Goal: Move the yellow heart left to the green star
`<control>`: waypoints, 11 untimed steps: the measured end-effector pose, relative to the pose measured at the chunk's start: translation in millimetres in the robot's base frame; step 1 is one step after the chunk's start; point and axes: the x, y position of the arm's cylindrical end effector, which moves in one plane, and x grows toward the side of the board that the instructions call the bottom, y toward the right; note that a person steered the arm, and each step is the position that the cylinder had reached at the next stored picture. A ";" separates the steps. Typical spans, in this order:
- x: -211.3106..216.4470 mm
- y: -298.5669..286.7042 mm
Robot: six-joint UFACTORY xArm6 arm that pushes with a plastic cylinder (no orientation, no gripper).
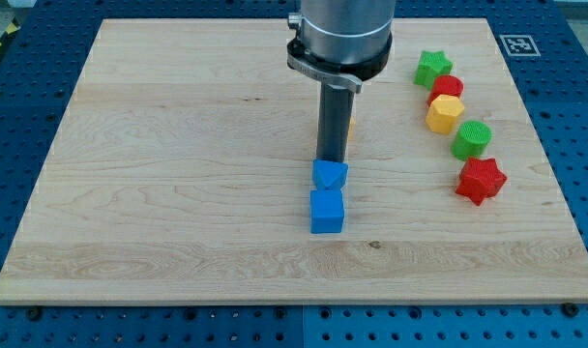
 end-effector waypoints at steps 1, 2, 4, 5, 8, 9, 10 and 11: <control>-38.3 1.2; -71.3 11.7; -126.1 47.6; -137.5 57.7; -120.0 70.9; -114.4 92.8; -111.4 106.4; -111.4 106.5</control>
